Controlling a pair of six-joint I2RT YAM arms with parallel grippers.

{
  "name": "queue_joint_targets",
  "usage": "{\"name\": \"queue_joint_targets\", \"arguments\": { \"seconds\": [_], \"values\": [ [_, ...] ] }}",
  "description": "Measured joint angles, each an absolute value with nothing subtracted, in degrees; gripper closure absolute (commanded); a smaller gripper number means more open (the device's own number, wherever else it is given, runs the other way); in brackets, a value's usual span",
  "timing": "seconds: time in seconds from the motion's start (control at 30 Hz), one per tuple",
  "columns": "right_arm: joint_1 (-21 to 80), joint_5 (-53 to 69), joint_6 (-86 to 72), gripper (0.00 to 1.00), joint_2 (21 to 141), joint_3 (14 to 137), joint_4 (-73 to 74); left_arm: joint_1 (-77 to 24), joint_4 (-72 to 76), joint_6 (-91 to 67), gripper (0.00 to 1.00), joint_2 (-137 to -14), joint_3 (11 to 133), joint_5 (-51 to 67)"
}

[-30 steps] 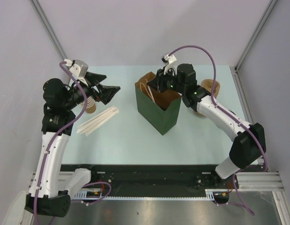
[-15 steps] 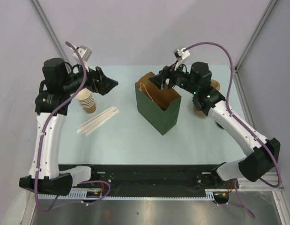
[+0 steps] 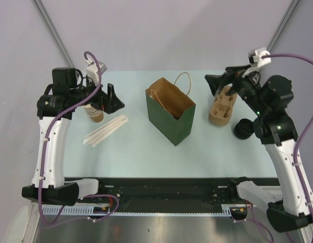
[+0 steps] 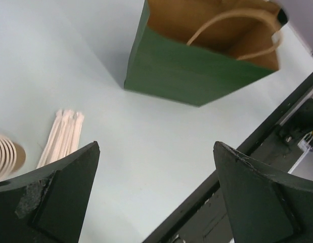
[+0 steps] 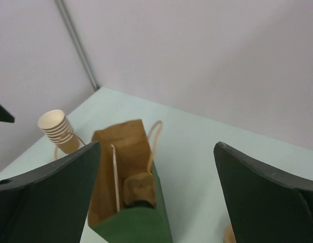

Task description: Pack the takeout coffee

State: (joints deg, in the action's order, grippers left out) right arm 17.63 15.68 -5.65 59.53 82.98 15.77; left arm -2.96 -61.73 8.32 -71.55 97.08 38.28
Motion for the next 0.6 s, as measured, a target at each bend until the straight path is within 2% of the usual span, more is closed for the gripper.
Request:
{"name": "queue_joint_targets", "arguments": {
  "seconds": [0.17, 0.43, 0.6],
  "values": [
    [10.2, 15.9, -4.2, 0.00, 50.4, 76.1, 24.8, -2.9, -60.7, 10.9, 0.01, -68.2, 83.8, 33.6],
    [4.5, 15.5, -0.1, 0.00, 38.0, 58.2, 39.2, -2.9, -55.0, 14.5, 0.01, -61.6, 61.0, 24.5],
    [0.9, 15.5, 1.0, 0.00, 35.4, 54.8, 42.5, -2.9, -52.4, 15.3, 0.01, -59.0, 55.2, 19.9]
  ]
}}
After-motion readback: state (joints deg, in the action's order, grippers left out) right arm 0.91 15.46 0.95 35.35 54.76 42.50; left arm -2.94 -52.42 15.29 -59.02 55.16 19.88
